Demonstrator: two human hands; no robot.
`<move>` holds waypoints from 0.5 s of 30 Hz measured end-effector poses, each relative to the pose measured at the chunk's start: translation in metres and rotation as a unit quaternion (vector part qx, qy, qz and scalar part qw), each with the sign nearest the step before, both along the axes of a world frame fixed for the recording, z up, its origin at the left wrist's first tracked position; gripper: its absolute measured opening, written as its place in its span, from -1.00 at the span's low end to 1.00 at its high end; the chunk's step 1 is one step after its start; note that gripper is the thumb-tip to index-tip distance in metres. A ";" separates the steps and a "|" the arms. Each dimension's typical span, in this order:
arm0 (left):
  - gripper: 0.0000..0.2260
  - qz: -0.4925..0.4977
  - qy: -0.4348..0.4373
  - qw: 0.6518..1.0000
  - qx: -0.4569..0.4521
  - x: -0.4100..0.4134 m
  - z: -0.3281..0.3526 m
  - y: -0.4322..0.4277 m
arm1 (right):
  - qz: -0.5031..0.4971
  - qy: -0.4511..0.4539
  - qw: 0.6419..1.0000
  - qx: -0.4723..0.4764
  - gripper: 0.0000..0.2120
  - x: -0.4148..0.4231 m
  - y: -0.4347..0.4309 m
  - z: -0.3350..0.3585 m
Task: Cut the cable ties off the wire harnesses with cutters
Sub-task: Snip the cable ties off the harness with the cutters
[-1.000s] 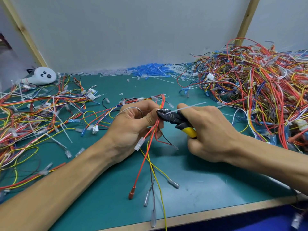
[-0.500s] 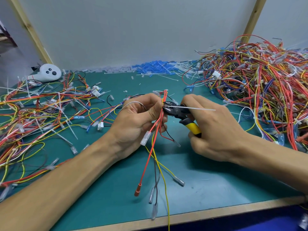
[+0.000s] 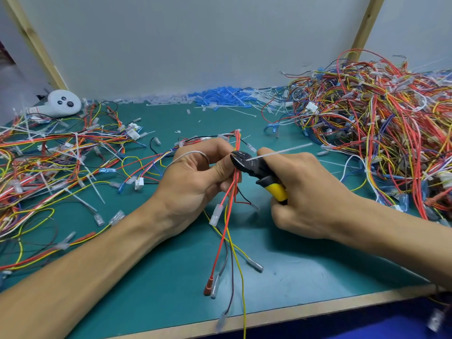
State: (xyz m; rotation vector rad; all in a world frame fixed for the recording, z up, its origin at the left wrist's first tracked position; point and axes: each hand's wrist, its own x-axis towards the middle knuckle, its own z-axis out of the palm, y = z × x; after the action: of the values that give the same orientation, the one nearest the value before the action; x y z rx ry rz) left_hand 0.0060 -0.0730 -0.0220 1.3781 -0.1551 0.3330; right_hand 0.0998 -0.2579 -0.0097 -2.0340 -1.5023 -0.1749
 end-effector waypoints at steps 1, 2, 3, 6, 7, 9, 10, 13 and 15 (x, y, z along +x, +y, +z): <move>-0.88 0.001 0.003 1.000 0.002 0.000 0.000 0.000 | -0.008 -0.001 1.000 -0.001 -0.77 0.000 -0.001 0.001; -0.89 0.002 0.005 1.000 0.005 0.000 0.001 0.001 | -0.016 -0.004 1.000 -0.004 -0.79 0.000 -0.001 0.003; -0.88 0.003 0.006 1.000 0.007 0.001 0.001 0.001 | -0.021 -0.007 1.000 -0.009 -0.81 0.001 -0.002 0.005; -0.86 -0.002 0.006 1.000 0.006 0.002 0.003 0.002 | -0.023 -0.013 1.000 -0.014 -0.81 0.001 -0.004 0.007; -0.86 -0.010 0.006 1.000 0.008 0.002 0.003 0.002 | -0.021 -0.018 1.000 -0.012 -0.78 0.001 -0.005 0.006; -0.90 -0.024 0.009 1.000 0.008 0.001 0.005 0.002 | -0.020 -0.031 0.999 -0.025 -0.68 0.000 -0.004 0.005; -0.92 -0.025 0.011 1.000 0.006 0.000 0.005 0.003 | -0.022 -0.036 0.998 -0.038 -0.65 0.000 -0.004 0.005; -0.90 0.003 0.001 1.000 0.002 0.000 0.006 0.007 | -0.034 -0.025 0.997 -0.063 -0.67 0.001 -0.002 0.008; -0.90 0.026 -0.013 1.000 0.000 0.001 0.005 0.007 | -0.038 -0.021 0.997 -0.067 -0.67 0.001 -0.002 0.007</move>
State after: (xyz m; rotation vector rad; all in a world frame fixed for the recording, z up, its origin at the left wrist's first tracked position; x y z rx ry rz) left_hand 0.0073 -0.0656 -0.0175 1.3797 -0.1401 0.3945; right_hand 0.1005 -0.2598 -0.0023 -2.2079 -1.4995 -0.1514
